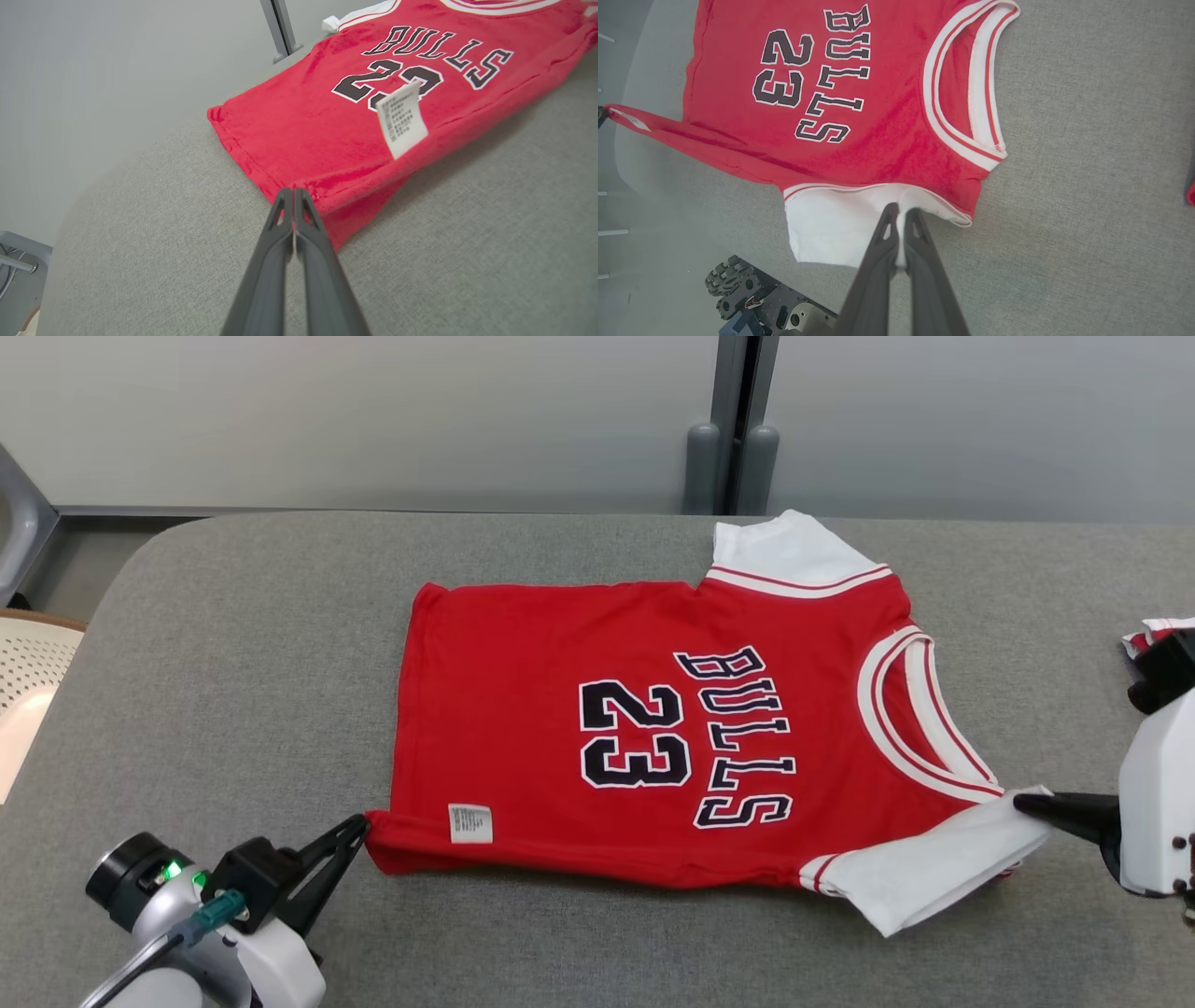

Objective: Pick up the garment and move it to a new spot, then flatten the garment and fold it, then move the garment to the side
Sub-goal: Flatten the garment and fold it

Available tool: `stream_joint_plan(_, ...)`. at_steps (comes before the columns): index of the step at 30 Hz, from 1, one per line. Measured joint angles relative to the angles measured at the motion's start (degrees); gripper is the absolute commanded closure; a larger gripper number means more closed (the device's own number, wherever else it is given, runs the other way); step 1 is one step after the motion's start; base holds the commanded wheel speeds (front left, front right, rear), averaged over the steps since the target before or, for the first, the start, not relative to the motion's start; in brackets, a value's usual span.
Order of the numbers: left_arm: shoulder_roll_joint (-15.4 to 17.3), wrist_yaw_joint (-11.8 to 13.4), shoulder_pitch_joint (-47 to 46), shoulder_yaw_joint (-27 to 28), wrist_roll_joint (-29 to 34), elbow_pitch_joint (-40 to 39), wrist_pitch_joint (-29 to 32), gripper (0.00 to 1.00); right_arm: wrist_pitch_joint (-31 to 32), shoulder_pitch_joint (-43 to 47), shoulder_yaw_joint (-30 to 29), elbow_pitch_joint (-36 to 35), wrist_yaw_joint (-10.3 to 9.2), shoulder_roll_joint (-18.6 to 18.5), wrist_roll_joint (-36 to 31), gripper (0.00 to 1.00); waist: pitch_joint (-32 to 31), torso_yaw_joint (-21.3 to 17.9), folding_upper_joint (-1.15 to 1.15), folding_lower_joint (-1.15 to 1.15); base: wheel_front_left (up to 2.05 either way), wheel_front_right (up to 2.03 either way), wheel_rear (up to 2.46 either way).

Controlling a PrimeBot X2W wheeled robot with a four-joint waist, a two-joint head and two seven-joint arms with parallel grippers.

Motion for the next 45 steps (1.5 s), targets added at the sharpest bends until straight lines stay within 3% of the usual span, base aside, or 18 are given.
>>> stream_joint_plan(15, -3.26, -1.30, -14.64, -2.37, -1.09, 11.62, -3.32, 1.00, -4.83, -15.73, 4.45, 10.21, 0.00, 0.40, -3.44, 1.00, 7.46, 1.51, 0.00, 0.00, 0.00, 0.00, 0.00)
stream_joint_plan(34, -5.73, -1.48, -27.81, -15.41, -4.59, 22.05, -7.04, 1.00, -16.70, -24.35, 11.21, 19.05, -0.01, -2.47, -4.12, 1.00, 12.41, 2.38, 0.00, 0.00, 0.00, 0.00, 0.00)
stream_joint_plan(45, -6.47, -1.49, -31.14, -19.30, -6.69, 23.82, -7.37, 1.00, -22.41, -27.84, 15.37, 22.12, -0.01, -4.49, -2.92, 1.00, 13.88, 2.53, 0.00, 0.00, 0.00, 0.00, 0.00)
